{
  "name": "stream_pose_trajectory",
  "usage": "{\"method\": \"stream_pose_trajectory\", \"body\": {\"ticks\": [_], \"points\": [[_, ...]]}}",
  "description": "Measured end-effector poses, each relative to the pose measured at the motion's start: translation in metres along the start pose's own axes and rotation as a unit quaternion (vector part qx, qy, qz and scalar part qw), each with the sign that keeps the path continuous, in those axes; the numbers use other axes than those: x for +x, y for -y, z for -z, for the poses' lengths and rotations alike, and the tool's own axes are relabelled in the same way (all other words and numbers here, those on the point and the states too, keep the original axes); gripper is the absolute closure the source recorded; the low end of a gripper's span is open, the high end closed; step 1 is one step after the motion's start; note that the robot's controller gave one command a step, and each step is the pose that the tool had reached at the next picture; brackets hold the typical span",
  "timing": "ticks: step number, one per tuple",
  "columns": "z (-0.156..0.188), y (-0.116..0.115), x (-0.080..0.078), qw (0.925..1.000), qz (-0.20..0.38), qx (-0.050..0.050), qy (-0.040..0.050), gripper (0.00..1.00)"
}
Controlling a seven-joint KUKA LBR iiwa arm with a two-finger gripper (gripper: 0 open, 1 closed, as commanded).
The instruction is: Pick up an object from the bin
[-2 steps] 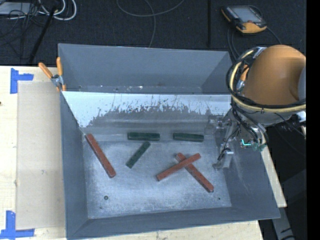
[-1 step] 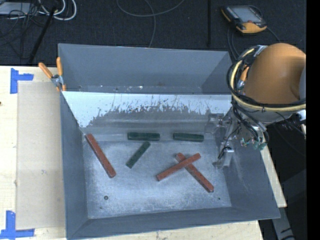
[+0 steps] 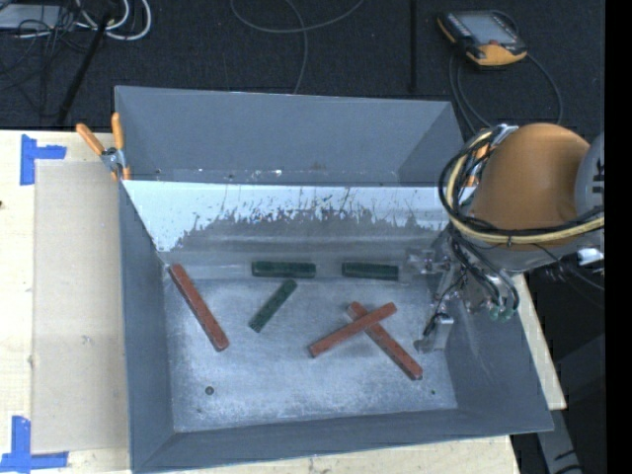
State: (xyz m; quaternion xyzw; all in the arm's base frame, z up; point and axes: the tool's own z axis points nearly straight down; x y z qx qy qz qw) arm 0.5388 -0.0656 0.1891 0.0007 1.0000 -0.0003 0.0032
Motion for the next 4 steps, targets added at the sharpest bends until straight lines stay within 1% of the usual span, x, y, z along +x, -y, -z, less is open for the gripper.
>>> {"method": "stream_pose_trajectory", "body": {"ticks": [1, 2, 3, 4], "points": [[-0.04, 0.025, -0.001, 0.9998, -0.021, -0.001, -0.0031, 0.0], [-0.073, 0.035, 0.007, 0.9959, -0.091, 0.0, -0.0033, 0.0], [-0.093, 0.034, -0.004, 0.9851, -0.172, 0.0, -0.0032, 0.0], [-0.109, 0.012, -0.023, 0.9975, -0.07, 0.0, -0.003, 0.0]]}}
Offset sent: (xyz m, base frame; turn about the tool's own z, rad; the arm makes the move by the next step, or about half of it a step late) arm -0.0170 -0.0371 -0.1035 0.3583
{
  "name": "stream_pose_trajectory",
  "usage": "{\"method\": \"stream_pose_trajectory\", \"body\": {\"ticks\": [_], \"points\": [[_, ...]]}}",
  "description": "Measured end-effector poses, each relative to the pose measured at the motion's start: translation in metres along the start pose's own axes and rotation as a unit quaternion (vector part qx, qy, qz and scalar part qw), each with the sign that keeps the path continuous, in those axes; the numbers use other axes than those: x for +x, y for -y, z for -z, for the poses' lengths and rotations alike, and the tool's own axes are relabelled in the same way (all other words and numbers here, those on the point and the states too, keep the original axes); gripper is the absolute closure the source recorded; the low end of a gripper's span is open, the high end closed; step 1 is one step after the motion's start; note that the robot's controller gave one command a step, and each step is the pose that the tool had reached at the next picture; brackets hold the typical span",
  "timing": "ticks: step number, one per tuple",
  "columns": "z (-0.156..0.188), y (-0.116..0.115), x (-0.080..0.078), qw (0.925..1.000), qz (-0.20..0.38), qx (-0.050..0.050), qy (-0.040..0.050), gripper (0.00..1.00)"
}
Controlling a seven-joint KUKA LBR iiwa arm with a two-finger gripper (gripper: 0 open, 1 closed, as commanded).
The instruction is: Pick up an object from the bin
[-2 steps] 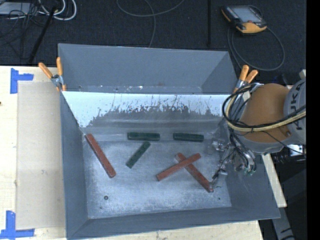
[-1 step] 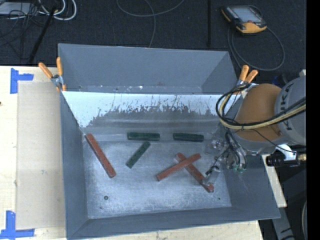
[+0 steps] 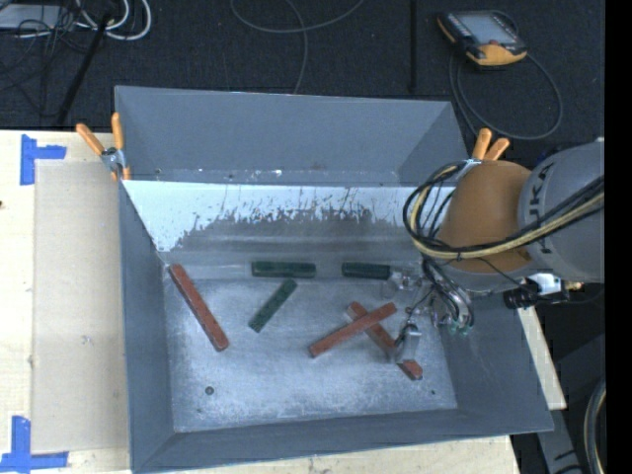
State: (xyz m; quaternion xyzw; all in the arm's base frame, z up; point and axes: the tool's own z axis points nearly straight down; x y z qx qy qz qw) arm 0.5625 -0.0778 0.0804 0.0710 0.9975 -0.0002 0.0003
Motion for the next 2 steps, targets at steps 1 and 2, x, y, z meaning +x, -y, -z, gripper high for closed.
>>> {"method": "stream_pose_trajectory", "body": {"ticks": [1, 2], "points": [[-0.0074, -0.0254, 0.0389, 0.9937, -0.112, 0.0, -0.0016, 1.0], [-0.0074, -0.0255, 0.0389, 0.9937, -0.112, 0.0, -0.0016, 1.0]]}}
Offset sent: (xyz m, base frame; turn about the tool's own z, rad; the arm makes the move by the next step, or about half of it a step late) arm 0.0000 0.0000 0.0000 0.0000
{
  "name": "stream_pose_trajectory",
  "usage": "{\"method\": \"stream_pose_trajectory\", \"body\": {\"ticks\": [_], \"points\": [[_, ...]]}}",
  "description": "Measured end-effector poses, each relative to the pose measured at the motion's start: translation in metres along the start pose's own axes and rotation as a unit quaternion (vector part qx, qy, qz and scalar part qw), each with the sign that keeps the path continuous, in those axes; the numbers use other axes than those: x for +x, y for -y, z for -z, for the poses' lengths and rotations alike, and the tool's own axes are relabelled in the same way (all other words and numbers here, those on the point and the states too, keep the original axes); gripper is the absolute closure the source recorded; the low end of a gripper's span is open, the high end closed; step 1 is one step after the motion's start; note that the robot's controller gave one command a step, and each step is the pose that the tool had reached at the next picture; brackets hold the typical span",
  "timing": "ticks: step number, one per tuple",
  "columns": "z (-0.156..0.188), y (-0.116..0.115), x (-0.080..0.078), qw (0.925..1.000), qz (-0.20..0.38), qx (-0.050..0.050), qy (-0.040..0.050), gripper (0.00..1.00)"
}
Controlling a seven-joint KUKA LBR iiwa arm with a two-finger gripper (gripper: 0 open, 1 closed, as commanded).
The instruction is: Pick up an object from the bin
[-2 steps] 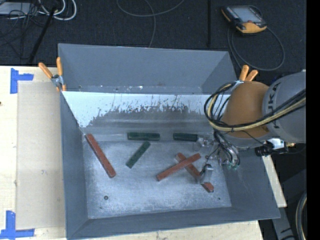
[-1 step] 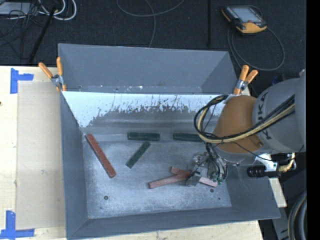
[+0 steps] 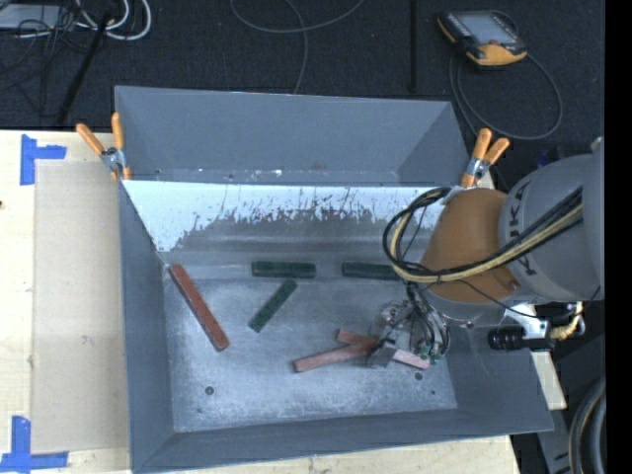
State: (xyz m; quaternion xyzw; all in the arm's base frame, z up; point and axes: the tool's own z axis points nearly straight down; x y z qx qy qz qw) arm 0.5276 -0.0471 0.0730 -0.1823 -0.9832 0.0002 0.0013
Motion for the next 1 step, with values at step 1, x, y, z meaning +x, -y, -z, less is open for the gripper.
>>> {"method": "stream_pose_trajectory", "body": {"ticks": [1], "points": [[0.1402, 0.0223, -0.0284, 0.9996, 0.027, 0.0, 0.0021, 1.0]]}}
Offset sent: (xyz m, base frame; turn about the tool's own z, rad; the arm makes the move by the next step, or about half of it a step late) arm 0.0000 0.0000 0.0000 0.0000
